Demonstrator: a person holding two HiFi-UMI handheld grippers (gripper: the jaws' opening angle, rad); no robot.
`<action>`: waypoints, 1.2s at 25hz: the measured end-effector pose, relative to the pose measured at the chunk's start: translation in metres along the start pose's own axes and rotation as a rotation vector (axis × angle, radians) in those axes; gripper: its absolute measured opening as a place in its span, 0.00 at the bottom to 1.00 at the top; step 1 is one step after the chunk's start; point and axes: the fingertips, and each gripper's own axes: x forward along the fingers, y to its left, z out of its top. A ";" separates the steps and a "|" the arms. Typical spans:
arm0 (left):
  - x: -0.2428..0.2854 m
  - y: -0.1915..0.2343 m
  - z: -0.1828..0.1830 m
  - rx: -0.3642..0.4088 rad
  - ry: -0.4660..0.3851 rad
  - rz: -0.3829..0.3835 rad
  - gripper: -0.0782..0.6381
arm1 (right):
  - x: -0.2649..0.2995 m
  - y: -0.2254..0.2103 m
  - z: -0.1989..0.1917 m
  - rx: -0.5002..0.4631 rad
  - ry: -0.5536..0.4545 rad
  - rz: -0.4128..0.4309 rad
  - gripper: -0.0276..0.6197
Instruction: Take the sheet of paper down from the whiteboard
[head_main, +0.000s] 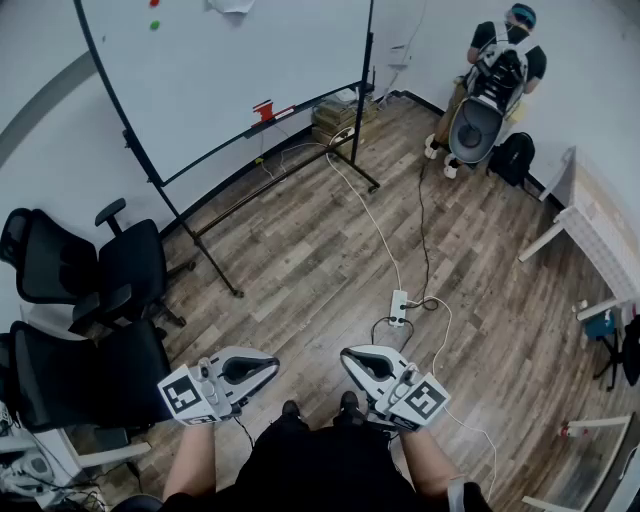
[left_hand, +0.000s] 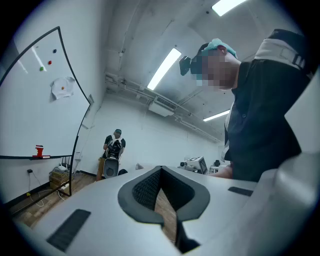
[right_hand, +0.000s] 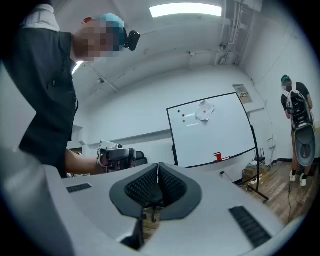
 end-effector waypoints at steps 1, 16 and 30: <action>-0.013 0.001 0.003 -0.004 -0.012 0.018 0.13 | 0.012 0.012 0.006 0.011 -0.016 0.012 0.07; -0.102 0.043 -0.003 -0.091 -0.074 0.074 0.12 | 0.083 0.065 0.013 -0.014 -0.027 -0.118 0.07; -0.070 0.139 0.001 -0.139 -0.077 0.032 0.12 | 0.095 -0.080 0.007 0.009 -0.018 -0.248 0.07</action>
